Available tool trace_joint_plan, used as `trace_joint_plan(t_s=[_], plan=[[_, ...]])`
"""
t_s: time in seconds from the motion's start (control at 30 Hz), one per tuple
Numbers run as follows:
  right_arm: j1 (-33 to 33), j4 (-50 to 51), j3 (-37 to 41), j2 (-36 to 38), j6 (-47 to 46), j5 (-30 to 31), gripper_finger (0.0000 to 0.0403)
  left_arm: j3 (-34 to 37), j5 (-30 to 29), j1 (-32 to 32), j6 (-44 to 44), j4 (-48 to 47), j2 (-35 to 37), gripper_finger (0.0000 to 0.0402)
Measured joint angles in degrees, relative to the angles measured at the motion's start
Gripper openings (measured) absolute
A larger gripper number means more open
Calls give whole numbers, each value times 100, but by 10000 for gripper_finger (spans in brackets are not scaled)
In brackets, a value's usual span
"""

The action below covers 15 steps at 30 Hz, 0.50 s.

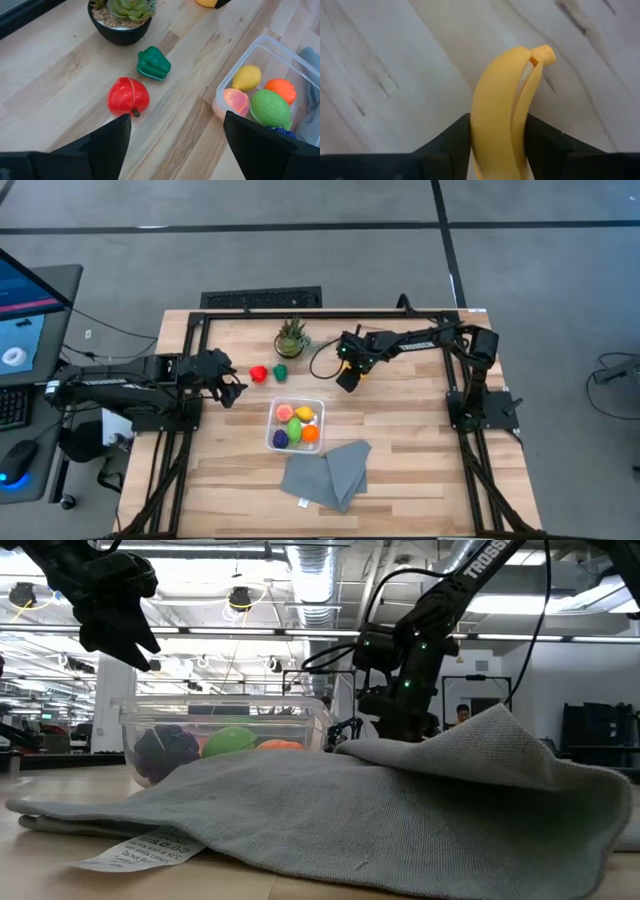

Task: Pick and placing Produce into tupperware
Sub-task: Put the yellow banana into the transparent container

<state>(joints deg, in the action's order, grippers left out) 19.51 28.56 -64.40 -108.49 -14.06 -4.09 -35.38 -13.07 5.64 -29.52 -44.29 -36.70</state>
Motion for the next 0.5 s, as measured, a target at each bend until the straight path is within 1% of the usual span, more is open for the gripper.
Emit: trace_joint_plan(t_s=[0.2, 0.37, 0.5], plan=[[12, 144, 17, 83, -31, -36, 176, 0, 1, 1, 2, 0, 1, 306], [35, 484, -87, 85, -52, -10, 186, 0, 3, 1, 0, -1, 1, 306], [-4, 498, -180, 85, -57, -13, 186, 0, 5, -1, 7, -2, 0, 306]])
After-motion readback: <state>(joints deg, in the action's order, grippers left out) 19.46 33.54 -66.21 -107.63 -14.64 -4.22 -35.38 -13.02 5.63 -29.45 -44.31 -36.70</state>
